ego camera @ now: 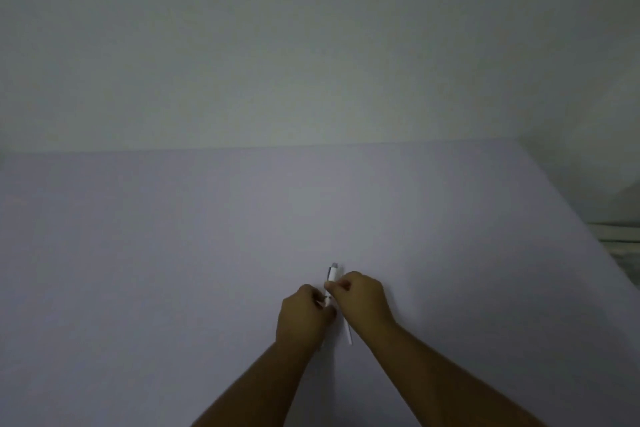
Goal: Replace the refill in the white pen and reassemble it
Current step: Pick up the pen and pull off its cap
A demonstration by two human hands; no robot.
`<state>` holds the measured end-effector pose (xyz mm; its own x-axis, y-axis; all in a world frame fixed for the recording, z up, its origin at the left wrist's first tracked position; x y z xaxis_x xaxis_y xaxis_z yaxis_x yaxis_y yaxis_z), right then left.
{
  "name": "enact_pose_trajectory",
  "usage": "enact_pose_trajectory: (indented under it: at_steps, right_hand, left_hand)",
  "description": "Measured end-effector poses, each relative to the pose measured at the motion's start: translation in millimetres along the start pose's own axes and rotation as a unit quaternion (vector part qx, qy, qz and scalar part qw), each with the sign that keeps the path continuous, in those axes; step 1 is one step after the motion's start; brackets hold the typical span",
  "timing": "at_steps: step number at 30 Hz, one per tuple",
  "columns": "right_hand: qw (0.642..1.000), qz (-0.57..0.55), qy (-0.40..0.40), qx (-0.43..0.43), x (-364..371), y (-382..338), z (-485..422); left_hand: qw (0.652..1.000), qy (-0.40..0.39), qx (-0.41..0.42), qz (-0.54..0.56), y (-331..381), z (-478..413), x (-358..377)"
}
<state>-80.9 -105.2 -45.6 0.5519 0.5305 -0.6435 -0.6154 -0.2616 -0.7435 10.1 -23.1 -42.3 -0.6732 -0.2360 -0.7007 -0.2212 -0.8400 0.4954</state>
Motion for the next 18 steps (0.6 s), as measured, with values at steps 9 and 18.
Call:
enact_pose_trajectory:
  at_steps: [9, 18]
  right_hand:
    - [0.959, -0.281, -0.018, 0.025, -15, -27, 2]
    - [0.945, -0.323, -0.045, 0.025, -35, -38, 4]
  left_hand:
    - [0.983, -0.15, 0.09, 0.063, 8, 18, -30]
    - [0.978, -0.177, 0.053, 0.1, 18, 37, -50]
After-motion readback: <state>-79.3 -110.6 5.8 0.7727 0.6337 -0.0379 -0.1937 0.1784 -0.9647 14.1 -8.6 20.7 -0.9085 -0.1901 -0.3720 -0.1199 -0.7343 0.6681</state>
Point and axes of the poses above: each hand's wrist, its own z-axis away from the middle knuckle, its own x-axis out of the palm, y = z × x, the point moved 4 cm from there along -z, towards the middle knuckle, and after that the axes turned 15 degrees about -x, right-handed, at the moved point
